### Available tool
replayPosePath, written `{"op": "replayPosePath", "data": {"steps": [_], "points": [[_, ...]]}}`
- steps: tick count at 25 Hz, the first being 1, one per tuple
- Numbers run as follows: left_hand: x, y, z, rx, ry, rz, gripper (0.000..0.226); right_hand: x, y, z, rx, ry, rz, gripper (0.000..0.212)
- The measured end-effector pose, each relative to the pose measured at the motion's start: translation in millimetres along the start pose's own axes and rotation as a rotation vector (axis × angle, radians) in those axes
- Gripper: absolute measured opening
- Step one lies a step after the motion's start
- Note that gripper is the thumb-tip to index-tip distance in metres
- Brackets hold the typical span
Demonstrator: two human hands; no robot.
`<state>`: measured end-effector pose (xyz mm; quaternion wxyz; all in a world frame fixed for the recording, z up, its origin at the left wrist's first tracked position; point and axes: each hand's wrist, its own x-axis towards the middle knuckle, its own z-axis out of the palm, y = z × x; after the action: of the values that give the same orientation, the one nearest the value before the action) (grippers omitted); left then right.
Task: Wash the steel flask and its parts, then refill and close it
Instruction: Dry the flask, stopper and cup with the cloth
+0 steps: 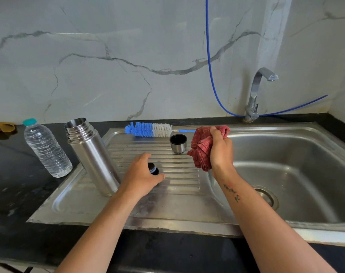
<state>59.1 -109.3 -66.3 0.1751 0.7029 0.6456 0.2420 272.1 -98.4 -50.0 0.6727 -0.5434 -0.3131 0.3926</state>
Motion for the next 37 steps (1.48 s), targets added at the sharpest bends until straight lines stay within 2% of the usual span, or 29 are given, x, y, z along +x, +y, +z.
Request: {"op": "replayPosePath", "data": {"steps": [4,8,13,15,17,19,21,23,25,27,28,30,32,37], "points": [[45.8,44.7,11.0,0.074,0.03,0.123,0.083,1.1,-4.5,-6.4,-0.002,0.018,0.009,0.042],[107.1,77.0,30.9,0.145,-0.07,0.093,0.081,0.3,-5.3,-9.0,-0.007,0.015,0.038,0.046],[141.0,86.1,44.7,0.221,-0.149,0.039,0.029,0.6,-7.5,-9.5,-0.011,0.004,0.058,0.05],[142.1,84.1,43.6,0.181,-0.131,0.026,0.026,-1.2,-7.9,-8.8,-0.03,-0.003,0.045,0.05],[138.0,81.0,38.4,0.062,-0.077,0.044,0.027,-1.5,-7.0,-9.0,-0.055,-0.005,0.033,0.053],[126.8,79.3,31.7,-0.199,-0.023,0.044,0.026,-1.2,-5.4,-8.5,-0.099,0.019,-0.041,0.051],[110.0,79.7,28.3,-0.587,-0.049,-0.029,0.027,-0.7,-4.0,-7.7,-0.149,0.017,-0.172,0.036],[90.9,82.2,28.8,-0.846,-0.116,-0.089,0.028,-5.9,-3.5,-5.1,-0.159,-0.117,-0.33,0.022],[76.0,83.8,34.3,-0.928,-0.128,-0.078,0.028,-3.9,3.7,-4.0,-0.351,-0.266,-0.504,0.035],[64.0,86.3,38.1,-0.963,-0.103,-0.037,0.032,-2.1,6.9,-3.5,-0.513,-0.297,-0.623,0.05],[59.8,87.8,39.2,-0.974,-0.087,-0.007,0.032,-1.2,7.2,-3.4,-0.49,-0.279,-0.65,0.047],[54.1,90.9,40.6,-0.975,-0.043,0.087,0.021,-0.1,1.6,-2.8,-0.318,-0.221,-0.569,0.031],[48.2,94.2,42.2,-0.949,-0.002,0.197,0.007,1.9,-8.6,-3.8,-0.194,-0.178,-0.4,0.026],[37.7,97.4,47.0,-1.014,0.066,0.248,0.023,-4.3,-17.4,-6.1,-0.011,-0.076,-0.135,0.038]]}}
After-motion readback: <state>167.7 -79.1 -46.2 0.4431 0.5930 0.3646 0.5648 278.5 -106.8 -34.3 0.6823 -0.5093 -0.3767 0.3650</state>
